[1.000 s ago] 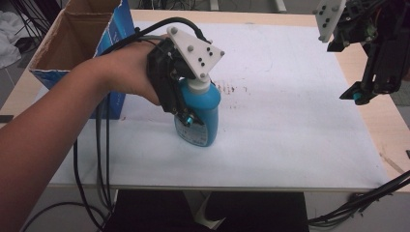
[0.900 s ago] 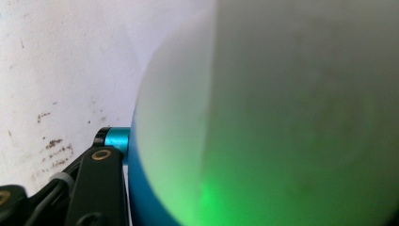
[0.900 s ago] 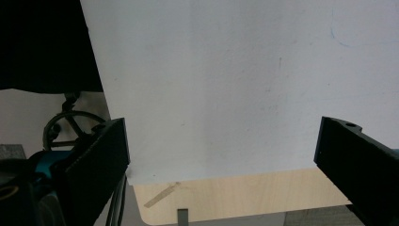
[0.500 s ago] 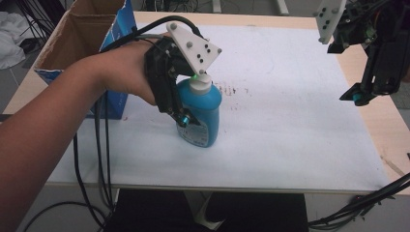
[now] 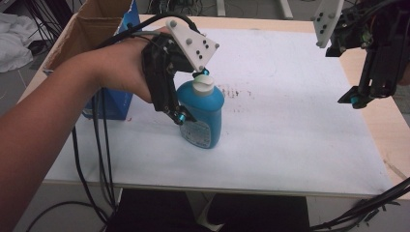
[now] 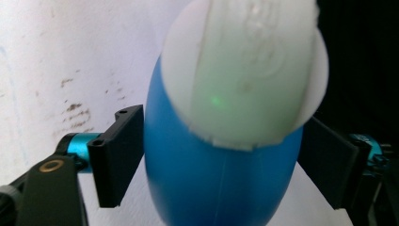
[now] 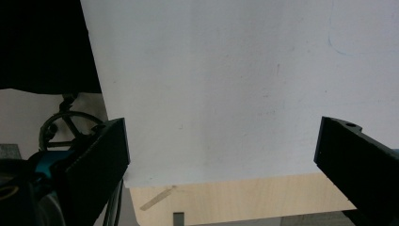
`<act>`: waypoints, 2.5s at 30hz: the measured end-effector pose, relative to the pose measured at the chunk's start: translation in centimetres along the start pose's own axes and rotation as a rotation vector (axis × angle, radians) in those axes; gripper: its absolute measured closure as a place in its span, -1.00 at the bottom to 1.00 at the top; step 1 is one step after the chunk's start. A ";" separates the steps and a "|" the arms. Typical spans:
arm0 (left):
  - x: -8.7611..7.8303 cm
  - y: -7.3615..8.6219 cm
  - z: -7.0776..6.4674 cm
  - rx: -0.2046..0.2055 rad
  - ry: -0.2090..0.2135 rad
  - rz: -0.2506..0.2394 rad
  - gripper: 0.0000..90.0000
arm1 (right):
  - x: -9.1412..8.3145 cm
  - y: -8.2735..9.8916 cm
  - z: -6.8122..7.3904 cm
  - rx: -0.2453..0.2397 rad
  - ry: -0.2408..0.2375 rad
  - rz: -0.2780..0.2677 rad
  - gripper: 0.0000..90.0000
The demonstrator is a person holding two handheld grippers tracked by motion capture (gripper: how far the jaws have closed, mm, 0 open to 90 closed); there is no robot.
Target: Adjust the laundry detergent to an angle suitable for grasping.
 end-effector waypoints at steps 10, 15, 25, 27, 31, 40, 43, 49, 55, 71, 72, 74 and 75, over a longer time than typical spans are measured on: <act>-1.1 0.9 -0.1 -0.031 -0.025 0.078 -0.65 | 0.0 -0.2 -0.1 -0.008 0.001 -0.002 -0.93; -2.0 1.1 0.0 -0.040 -0.053 0.135 -0.75 | 0.0 -0.4 -0.2 -0.011 0.002 -0.002 -0.93; -4.9 2.4 0.2 -0.129 -0.075 0.270 -0.88 | 0.1 -1.2 -0.4 -0.026 0.003 -0.011 -0.93; -5.3 2.6 0.2 -0.143 -0.076 0.287 -0.88 | 0.2 -1.3 -0.4 -0.026 0.001 -0.012 -0.93; -6.3 2.9 0.2 -0.166 -0.075 0.323 -0.91 | 0.4 -1.6 -0.6 -0.031 -0.005 -0.017 -0.93; -8.0 4.7 0.4 -0.261 -0.047 0.419 -0.96 | 0.4 -1.9 -1.2 -0.028 -0.015 -0.014 -0.93; -8.3 5.1 0.7 -0.278 -0.039 0.421 -0.96 | 0.2 -2.1 -1.5 -0.029 -0.014 -0.014 -0.93; -8.2 5.6 1.5 -0.312 -0.014 0.417 -0.96 | 0.0 -2.4 -1.7 -0.030 -0.017 -0.011 -0.93; -7.6 6.4 2.1 -0.329 0.003 0.442 -0.96 | 0.4 -2.4 -2.1 -0.028 -0.020 -0.002 -0.93; -5.9 9.0 3.8 -0.360 -0.018 0.482 -0.96 | 0.3 -2.4 -2.2 -0.024 -0.021 -0.003 -0.93; -5.9 9.0 3.8 -0.360 -0.023 0.482 -0.96 | 0.3 -2.3 -2.1 -0.025 -0.022 -0.003 -0.93; -5.8 9.2 3.8 -0.364 -0.030 0.483 -0.96 | 0.3 -2.3 -2.2 -0.031 -0.022 -0.005 -0.93; -5.8 9.2 3.7 -0.370 -0.030 0.485 -0.96 | 0.3 -2.3 -2.2 -0.032 -0.023 -0.008 -0.93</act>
Point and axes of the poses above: each handheld gripper's, and its own axes: x roughly forward along the jaws, y roughly out of its underside, z roughly to its left, the point moved 10 cm from there along x, roughly forward along the jaws, and after that the axes turned 7 degrees about x, right-handed, at the moved point
